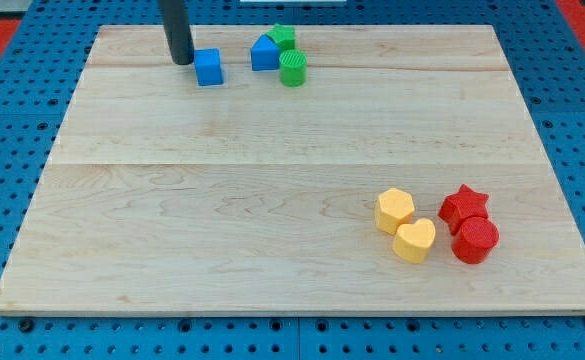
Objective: Slightly move your hand away from the blue cube
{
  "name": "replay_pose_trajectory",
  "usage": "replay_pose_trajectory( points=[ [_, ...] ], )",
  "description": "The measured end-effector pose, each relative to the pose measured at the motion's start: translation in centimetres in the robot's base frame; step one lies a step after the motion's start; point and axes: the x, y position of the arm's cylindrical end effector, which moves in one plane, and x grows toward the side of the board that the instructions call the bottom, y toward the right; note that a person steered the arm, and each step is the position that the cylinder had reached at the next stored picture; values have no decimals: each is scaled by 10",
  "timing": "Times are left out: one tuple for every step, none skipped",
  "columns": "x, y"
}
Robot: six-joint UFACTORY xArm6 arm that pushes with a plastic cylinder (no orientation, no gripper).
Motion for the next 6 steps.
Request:
replay_pose_trajectory(
  points=[
    [3,-4],
    [23,10],
    [24,53],
    [33,61],
    [47,49],
    [46,49]
  ],
)
